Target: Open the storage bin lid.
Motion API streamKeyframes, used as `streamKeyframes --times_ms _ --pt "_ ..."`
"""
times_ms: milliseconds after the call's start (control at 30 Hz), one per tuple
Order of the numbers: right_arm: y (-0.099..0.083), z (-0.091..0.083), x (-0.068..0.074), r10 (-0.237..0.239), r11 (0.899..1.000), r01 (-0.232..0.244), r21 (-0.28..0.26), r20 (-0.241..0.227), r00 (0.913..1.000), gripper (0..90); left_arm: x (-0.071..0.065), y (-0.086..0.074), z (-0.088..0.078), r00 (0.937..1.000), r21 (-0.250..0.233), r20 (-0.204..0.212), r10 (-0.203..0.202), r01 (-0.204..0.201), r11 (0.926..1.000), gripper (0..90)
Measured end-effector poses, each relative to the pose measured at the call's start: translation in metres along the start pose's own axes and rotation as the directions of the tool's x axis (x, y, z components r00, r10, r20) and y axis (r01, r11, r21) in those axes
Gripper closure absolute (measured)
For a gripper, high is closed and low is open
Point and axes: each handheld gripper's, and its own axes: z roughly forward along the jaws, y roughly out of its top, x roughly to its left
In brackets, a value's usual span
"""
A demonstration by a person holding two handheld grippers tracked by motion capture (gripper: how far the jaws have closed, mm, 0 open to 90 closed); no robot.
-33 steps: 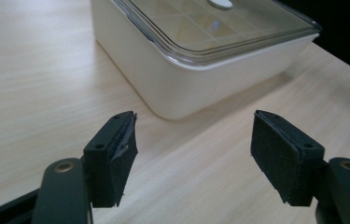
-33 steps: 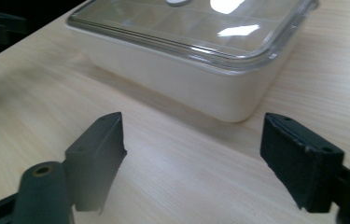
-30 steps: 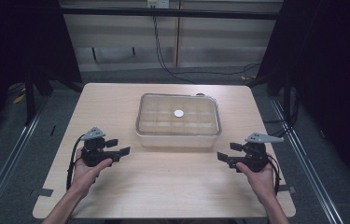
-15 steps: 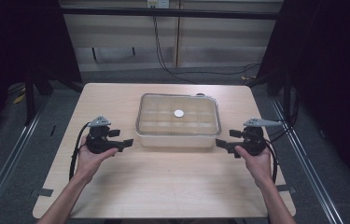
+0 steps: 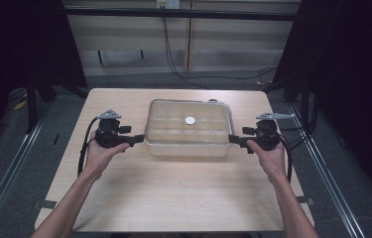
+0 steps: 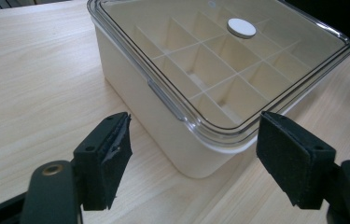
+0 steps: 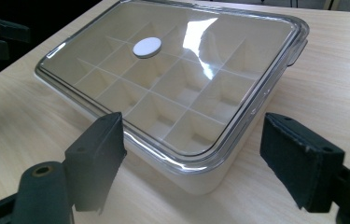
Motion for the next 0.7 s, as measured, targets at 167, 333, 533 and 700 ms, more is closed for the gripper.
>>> streamKeyframes --times_ms 167,333,533,700 --pt "0.009 0.006 -0.003 -0.008 1.0 0.008 0.013 0.0 1.0 21.0 -0.006 0.018 0.001 0.9997 -0.023 0.003 0.025 -0.025 0.9994 26.3" --pt "0.013 0.018 -0.006 -0.005 0.999 0.005 0.039 -0.013 0.9999 24.9 0.0 0.022 0.012 0.9993 -0.011 0.034 0.016 -0.016 0.9998 26.4" --pt "0.019 0.034 -0.014 0.013 0.997 -0.013 0.07 0.002 0.9999 23.1 0.004 0.024 0.025 0.9994 -0.007 0.033 -0.009 0.009 0.9999 29.2" --pt "0.025 0.043 -0.018 0.018 0.994 -0.019 0.106 0.006 0.9998 20.6 0.009 0.021 0.036 0.9994 0.026 0.027 -0.02 0.019 0.9995 28.3"
